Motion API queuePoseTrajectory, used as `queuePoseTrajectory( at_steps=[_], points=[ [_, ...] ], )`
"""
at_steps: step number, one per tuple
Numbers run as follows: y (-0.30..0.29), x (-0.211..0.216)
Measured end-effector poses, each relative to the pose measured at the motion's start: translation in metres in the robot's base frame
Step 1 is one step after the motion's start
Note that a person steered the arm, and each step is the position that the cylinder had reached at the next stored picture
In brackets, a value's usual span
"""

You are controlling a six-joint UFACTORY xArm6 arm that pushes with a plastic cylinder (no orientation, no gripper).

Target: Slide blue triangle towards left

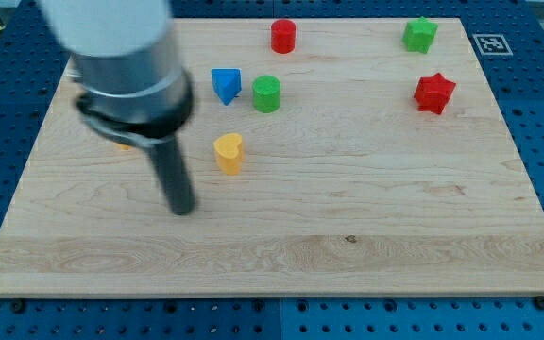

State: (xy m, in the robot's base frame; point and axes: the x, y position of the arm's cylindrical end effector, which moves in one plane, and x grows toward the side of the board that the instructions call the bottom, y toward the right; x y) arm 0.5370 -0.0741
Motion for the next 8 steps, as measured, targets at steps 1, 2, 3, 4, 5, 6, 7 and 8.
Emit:
queuePoseTrajectory(
  at_steps=[1,2,3,4,5,6,7,8],
  points=[
    [0.069,-0.006],
    [0.137,-0.041],
    [0.185,-0.078],
    [0.166,-0.104],
    [0.117,-0.109],
    [0.068,-0.109],
    [0.038,-0.119],
    [0.035,-0.152]
  ],
)
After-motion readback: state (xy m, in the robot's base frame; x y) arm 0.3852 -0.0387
